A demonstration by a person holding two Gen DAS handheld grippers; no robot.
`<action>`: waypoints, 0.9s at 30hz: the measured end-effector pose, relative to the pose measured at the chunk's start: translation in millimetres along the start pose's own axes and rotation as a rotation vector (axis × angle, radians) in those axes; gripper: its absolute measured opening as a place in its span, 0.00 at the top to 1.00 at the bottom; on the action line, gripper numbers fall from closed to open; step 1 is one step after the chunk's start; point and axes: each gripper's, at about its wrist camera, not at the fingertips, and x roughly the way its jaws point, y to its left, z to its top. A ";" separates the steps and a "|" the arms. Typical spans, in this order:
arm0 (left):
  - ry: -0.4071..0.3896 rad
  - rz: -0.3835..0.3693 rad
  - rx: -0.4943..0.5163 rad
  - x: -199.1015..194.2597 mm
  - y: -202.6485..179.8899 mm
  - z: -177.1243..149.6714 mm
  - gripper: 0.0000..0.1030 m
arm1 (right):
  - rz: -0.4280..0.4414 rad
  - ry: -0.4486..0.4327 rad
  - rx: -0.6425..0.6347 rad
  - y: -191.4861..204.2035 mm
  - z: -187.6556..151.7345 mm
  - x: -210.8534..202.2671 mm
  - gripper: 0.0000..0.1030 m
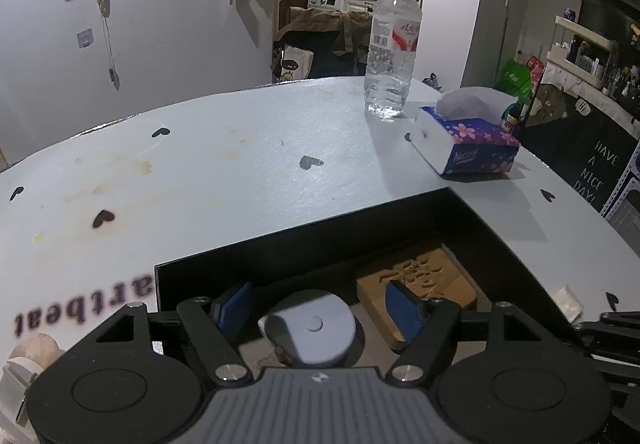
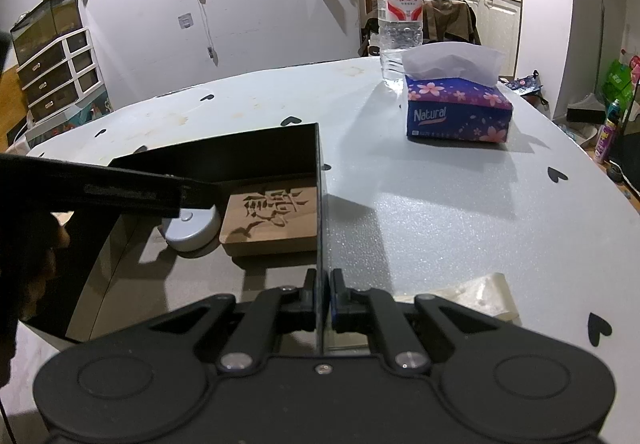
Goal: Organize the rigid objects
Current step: 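Carry the tape measure into the black box and release it, then move the left tool to the orange-handled scissors and grasp them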
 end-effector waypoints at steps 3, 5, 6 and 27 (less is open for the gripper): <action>-0.020 -0.010 0.001 -11.3 -2.0 -0.5 0.23 | 0.000 0.000 0.000 0.0 0.0 0.0 0.95; -0.037 -0.023 0.004 -20.7 -3.3 -1.4 0.19 | 0.000 -0.001 0.001 0.3 -0.2 -0.1 0.95; -0.046 -0.032 0.003 -25.9 -3.6 -2.5 0.18 | 0.001 0.000 0.001 -0.1 0.0 0.0 0.95; -0.166 0.123 -0.126 -113.9 43.2 -63.5 0.00 | 0.001 -0.002 0.007 -2.1 -0.5 0.1 0.94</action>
